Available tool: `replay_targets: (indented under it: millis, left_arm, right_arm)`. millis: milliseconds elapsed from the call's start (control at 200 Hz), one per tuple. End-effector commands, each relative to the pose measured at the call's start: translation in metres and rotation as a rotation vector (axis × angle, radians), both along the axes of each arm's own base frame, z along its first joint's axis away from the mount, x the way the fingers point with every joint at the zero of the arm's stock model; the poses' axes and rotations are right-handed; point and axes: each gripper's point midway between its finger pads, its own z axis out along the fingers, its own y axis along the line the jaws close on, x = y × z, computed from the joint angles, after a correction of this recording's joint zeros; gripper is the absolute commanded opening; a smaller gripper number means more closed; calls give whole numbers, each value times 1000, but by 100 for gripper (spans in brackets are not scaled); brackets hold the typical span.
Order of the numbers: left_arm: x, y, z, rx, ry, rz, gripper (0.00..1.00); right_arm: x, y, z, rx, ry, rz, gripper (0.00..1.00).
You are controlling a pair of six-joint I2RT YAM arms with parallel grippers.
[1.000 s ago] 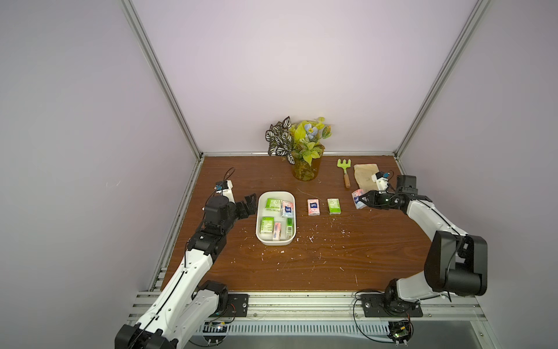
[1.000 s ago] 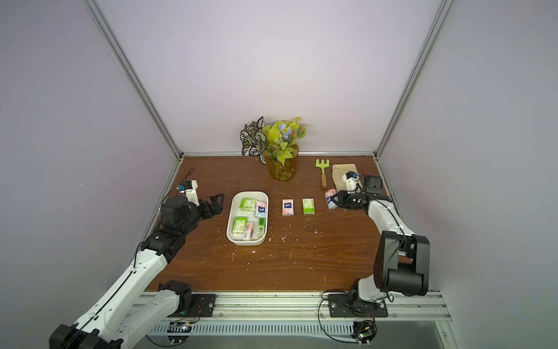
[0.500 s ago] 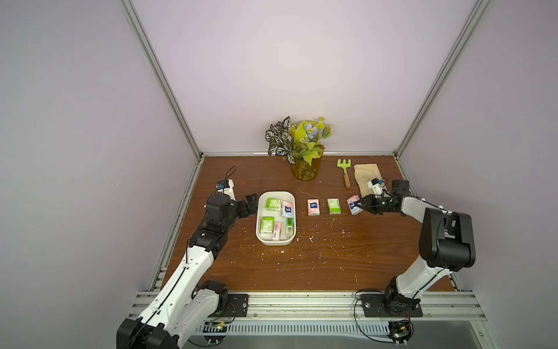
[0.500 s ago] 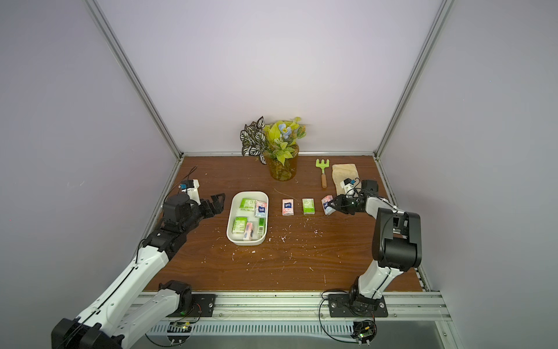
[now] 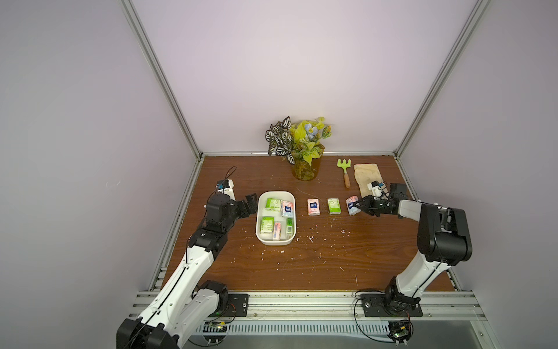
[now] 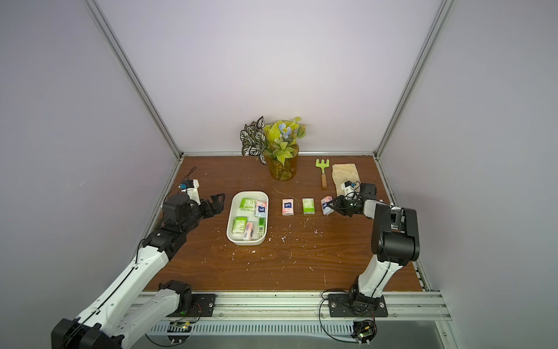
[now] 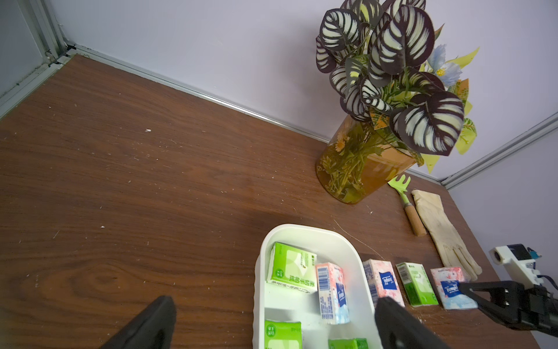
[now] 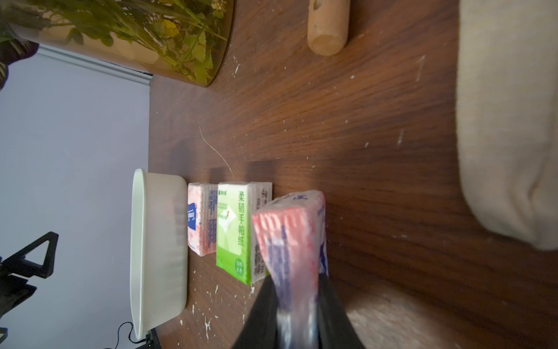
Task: Take the pocket tissues out of the storage box
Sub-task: Place the pocket tissues at the center of the board.
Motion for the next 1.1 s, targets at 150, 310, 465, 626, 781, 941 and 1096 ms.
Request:
replay_targets:
  millis: [150, 310, 465, 626, 781, 941, 1096]
  left_arm:
    - [-1, 5, 2, -5, -3, 18, 99]
    - [-3, 5, 2, -3, 5, 19, 99]
    - [-6, 8, 5, 7, 1, 30, 99]
    - [-7, 10, 6, 15, -1, 36, 99]
    - [-9, 13, 6, 24, 6, 45, 99]
    - [-14, 14, 8, 27, 6, 44, 99]
    - [-17, 8, 1, 16, 27, 11, 99]
  right_arm:
    - [0, -1, -8, -9, 11, -12, 28]
    - [1, -6, -9, -41, 5, -15, 39]
    - [6, -16, -5, -85, -2, -28, 45]
    - [9, -28, 4, -171, -7, -50, 55]
    - [10, -42, 20, -275, -15, -62, 65]
    - [7, -55, 55, -410, -49, -81, 69]
    - [-2, -40, 102, -493, -121, -62, 70]
